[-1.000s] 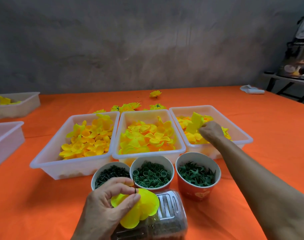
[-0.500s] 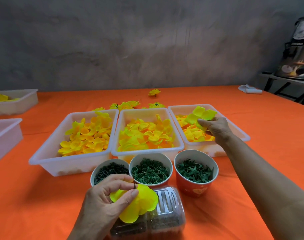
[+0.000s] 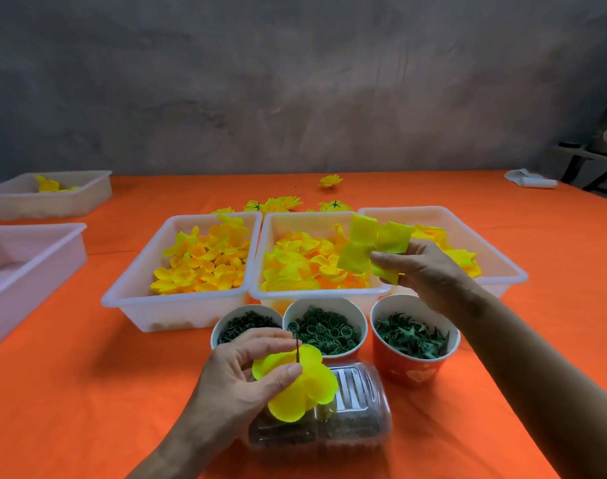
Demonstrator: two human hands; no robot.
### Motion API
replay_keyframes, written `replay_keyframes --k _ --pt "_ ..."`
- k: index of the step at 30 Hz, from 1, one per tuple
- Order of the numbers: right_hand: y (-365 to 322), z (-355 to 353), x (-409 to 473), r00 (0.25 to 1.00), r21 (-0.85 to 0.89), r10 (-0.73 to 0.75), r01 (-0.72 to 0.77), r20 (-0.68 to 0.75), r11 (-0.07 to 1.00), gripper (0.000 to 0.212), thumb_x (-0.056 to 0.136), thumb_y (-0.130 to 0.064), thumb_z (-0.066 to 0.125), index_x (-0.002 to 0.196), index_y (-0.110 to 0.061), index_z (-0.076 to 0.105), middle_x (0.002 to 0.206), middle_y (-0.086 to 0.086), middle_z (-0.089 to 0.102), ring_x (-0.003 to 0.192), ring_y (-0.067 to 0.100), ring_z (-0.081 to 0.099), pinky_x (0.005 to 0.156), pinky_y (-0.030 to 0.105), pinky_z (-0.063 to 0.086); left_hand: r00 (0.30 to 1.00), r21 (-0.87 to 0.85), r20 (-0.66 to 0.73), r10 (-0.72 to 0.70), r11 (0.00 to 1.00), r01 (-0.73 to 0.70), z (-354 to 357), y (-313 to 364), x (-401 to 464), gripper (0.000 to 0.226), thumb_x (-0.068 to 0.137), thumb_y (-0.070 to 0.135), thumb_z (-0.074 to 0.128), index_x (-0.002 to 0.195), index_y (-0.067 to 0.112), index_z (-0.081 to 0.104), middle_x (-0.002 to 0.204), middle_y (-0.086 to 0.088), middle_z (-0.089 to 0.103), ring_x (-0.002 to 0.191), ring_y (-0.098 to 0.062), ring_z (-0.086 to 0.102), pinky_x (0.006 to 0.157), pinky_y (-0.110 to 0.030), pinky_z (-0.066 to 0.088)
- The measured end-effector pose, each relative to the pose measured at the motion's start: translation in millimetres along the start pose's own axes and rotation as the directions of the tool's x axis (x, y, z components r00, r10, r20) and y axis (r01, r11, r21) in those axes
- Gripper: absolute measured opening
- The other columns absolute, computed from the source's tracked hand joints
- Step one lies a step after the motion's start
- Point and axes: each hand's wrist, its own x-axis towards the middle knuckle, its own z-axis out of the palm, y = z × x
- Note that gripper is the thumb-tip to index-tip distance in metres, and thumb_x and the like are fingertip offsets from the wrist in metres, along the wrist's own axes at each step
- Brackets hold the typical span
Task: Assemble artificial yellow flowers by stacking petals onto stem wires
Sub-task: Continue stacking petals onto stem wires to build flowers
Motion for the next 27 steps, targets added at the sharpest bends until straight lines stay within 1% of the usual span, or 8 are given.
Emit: replay_keyframes --k 3,5,8,12,17,21,24,27 --pt "-4 18 -12 0.993 -0.002 0.013 -0.013 0.117 1.000 0.030 0.065 -0.017 0.071 0.093 -0.008 0.072 0.094 0.007 0.074 0.081 0.015 0.068 0.070 0.023 0.053 1.000 -0.002 0.007 0.023 1.000 -0.023 -11 8 4 0.028 0.063 0.023 0.081 0.090 0.029 0.077 0.107 0.010 0.070 0.103 -0.002 0.063 0.081 -0.018 0.050" --pt "-8 29 -18 0.985 -0.017 0.015 -0.012 0.175 1.000 0.032 0.066 -0.015 0.071 0.096 -0.007 0.072 0.096 0.009 0.074 0.085 0.018 0.069 0.075 0.026 0.056 0.996 -0.084 -0.085 0.026 0.996 -0.033 -17 17 9 0.028 0.060 0.018 0.083 0.087 0.025 0.077 0.097 0.003 0.074 0.093 -0.006 0.067 0.073 -0.016 0.052" --pt "-17 44 -26 0.972 -0.079 0.006 0.013 0.236 0.997 0.034 0.065 -0.016 0.070 0.097 -0.005 0.071 0.098 0.012 0.073 0.087 0.022 0.068 0.083 0.034 0.053 0.980 -0.084 -0.196 0.028 0.995 -0.045 -17 35 24 0.032 0.057 0.039 0.075 0.086 0.025 0.076 0.086 -0.004 0.074 0.080 -0.008 0.068 0.070 -0.018 0.053" --pt "-30 61 -33 0.943 -0.095 -0.050 0.086 0.329 0.992 0.024 0.071 -0.009 0.069 0.094 -0.002 0.071 0.084 0.005 0.074 0.076 0.012 0.068 0.073 0.022 0.055 0.991 -0.059 -0.132 0.018 0.998 -0.026 -8 60 44 0.054 0.049 0.051 0.076 0.093 0.020 0.073 0.090 -0.002 0.074 0.085 -0.012 0.068 0.077 -0.026 0.054" --pt "-36 71 -37 0.927 -0.089 -0.105 0.146 0.359 0.985 0.015 0.081 0.003 0.063 0.087 -0.007 0.071 0.078 -0.003 0.074 0.073 0.006 0.068 0.066 0.016 0.051 0.985 -0.144 -0.132 -0.110 0.985 0.091 -3 64 55 0.059 0.048 0.036 0.079 0.101 0.015 0.066 0.096 -0.010 0.070 0.086 -0.022 0.066 0.070 -0.033 0.053" --pt "-35 74 -38 0.936 -0.106 -0.145 0.187 0.322 0.977 0.013 0.081 0.004 0.064 0.091 -0.001 0.071 0.086 0.008 0.074 0.077 0.014 0.068 0.070 0.023 0.055 0.982 -0.173 -0.130 -0.137 0.978 0.114 -3 61 55 0.054 0.066 0.007 0.078 0.117 0.004 0.059 0.106 -0.029 0.065 0.098 -0.039 0.065 0.088 -0.055 0.051" --pt "-35 79 -43 0.945 -0.090 -0.205 0.234 0.254 0.968 0.013 0.081 0.002 0.065 0.092 0.000 0.071 0.088 0.015 0.073 0.076 0.017 0.066 0.070 0.025 0.056 0.983 -0.193 -0.166 -0.078 0.980 0.046 -3 62 54 0.028 0.070 0.001 0.074 0.098 -0.001 0.067 0.098 -0.030 0.067 0.088 -0.037 0.066 0.085 -0.051 0.052" --pt "-33 83 -46 0.961 -0.093 -0.211 0.230 0.177 0.969 0.018 0.084 -0.003 0.063 0.092 0.012 0.067 0.092 0.030 0.068 0.075 0.020 0.061 0.071 0.029 0.051 0.971 -0.211 -0.238 -0.013 0.977 -0.038 -1 62 55 0.012 0.070 -0.004 0.072 0.071 0.008 0.068 0.067 -0.008 0.070 0.065 -0.020 0.064 0.072 -0.036 0.056"
